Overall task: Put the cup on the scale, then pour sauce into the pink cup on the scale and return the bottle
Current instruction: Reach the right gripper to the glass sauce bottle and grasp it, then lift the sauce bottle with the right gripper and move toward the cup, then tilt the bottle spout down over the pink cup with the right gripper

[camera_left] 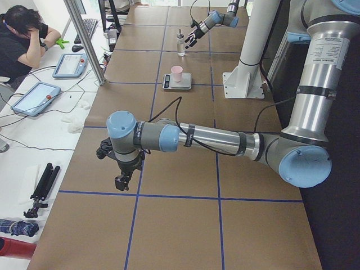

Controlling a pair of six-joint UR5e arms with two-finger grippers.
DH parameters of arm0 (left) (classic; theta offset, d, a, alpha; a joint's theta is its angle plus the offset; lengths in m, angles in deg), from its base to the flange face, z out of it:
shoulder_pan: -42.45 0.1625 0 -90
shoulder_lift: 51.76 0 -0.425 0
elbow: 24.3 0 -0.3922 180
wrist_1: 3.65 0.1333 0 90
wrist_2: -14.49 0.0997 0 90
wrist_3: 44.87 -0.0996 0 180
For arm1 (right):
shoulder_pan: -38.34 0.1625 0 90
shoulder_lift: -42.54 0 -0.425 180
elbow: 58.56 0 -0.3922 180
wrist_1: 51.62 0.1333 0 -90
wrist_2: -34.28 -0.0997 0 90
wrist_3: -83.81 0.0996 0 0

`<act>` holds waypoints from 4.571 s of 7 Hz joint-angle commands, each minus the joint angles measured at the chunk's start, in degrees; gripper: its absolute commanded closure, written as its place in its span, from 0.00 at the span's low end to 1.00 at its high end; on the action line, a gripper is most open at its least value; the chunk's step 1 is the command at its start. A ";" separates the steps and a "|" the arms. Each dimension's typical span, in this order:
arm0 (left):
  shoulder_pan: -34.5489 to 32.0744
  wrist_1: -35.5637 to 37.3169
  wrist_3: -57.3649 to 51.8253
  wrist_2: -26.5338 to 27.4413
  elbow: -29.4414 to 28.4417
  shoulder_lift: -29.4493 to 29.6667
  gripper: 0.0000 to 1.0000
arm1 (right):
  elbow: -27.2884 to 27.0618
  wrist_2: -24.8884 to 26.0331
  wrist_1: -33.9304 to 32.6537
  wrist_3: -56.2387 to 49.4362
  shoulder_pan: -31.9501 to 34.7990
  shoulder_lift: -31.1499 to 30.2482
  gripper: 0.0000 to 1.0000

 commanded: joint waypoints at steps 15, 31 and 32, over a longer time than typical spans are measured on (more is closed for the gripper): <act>0.00 0.01 0.01 -0.31 0.39 -0.35 0.00 | 4.35 11.09 3.79 -0.20 0.22 2.67 0.81; -0.44 -1.92 10.12 -4.27 5.40 -11.34 0.00 | 1.01 19.59 -26.65 -31.48 1.01 25.15 1.00; -0.35 -1.92 10.12 -4.27 5.40 -11.25 0.00 | 1.18 21.45 -29.93 -31.49 0.84 26.47 1.00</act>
